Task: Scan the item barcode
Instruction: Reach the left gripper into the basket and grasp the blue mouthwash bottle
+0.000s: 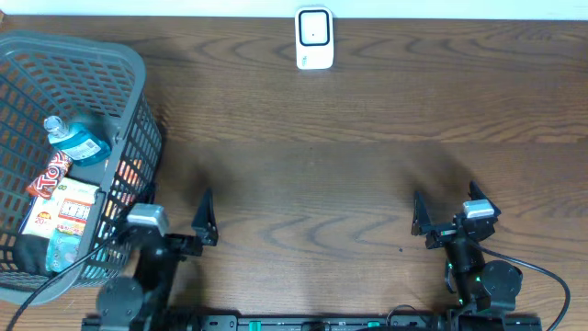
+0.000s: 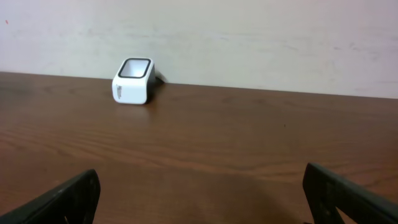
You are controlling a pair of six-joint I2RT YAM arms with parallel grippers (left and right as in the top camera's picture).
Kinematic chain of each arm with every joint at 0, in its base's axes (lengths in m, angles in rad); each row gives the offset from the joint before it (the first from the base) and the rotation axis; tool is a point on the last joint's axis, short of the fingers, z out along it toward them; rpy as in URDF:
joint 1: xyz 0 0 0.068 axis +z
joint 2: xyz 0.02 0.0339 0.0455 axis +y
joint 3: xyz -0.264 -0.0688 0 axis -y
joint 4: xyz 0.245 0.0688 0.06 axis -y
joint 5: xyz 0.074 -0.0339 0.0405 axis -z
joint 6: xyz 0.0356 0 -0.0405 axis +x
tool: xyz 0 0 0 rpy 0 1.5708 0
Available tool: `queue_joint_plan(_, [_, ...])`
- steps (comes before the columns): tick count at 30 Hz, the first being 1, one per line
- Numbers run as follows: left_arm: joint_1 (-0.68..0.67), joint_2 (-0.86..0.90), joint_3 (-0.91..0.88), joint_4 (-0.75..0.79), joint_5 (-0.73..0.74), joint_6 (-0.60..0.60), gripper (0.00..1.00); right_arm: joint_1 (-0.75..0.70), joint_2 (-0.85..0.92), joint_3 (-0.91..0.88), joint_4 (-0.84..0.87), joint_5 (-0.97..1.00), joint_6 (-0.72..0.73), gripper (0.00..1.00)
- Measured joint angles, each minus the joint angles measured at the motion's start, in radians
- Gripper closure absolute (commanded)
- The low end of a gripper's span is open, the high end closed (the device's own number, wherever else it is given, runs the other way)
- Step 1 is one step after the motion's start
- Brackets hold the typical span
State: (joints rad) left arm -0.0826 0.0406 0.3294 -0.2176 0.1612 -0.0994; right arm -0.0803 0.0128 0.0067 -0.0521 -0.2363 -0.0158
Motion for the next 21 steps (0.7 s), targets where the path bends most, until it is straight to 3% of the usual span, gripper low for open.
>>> queue_joint_plan(6, [0.000,0.102,0.171,-0.013,0.068,0.000,0.01,0.000,0.000,0.000,0.000,0.000,0.000,0.01])
queue_joint_plan(14, [0.000,0.422,0.491,-0.089,0.193,-0.032,0.01,0.000,0.003,0.000,0.000,0.000,0.000,0.01])
queue_joint_plan(21, [-0.001,0.757,1.030,-0.542,0.082,-0.025,0.01,-0.002,0.005,0.000,0.000,0.000,0.000,0.01])
